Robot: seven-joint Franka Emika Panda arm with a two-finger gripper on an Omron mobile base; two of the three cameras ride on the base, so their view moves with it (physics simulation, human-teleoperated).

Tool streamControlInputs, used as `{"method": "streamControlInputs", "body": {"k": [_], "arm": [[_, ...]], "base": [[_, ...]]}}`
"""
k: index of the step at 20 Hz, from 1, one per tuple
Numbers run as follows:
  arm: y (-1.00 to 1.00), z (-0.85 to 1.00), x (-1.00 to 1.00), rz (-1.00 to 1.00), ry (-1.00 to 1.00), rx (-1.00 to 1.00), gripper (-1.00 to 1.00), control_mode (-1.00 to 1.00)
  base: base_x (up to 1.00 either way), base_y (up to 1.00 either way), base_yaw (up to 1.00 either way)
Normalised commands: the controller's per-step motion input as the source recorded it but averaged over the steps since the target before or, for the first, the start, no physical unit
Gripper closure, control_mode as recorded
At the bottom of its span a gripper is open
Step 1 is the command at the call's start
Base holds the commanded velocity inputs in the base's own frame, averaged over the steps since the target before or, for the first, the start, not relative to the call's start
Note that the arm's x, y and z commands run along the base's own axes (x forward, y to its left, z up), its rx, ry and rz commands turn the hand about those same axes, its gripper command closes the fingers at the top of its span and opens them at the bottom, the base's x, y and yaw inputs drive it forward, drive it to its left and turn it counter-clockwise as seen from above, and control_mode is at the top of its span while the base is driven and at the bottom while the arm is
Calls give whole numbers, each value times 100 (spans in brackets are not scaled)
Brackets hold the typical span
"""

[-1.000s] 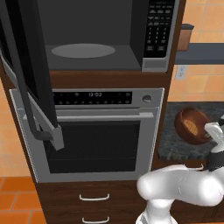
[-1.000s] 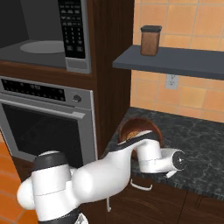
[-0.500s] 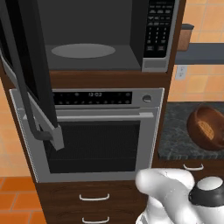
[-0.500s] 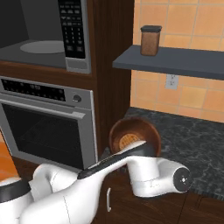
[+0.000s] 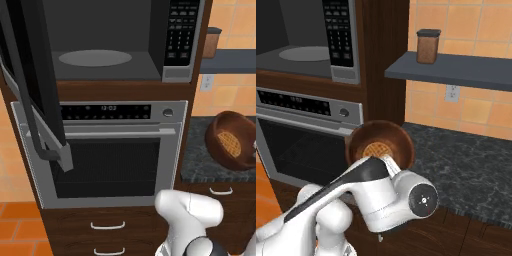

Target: Open the microwave, place the bowl with waffle inside the microwave, then close the microwave door and turn it on.

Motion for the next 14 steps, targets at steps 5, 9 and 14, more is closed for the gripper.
{"method": "streamControlInputs", "body": {"k": [5,9,14], "arm": [[81,100,-29,5,27,-5,100,-100],[76,100,-50,0,-3,0,100,-100],[80,100,-30,-14,0,-1,100,-100]], "base": [[0,0,0],[0,0,0],[0,0,0]]}}
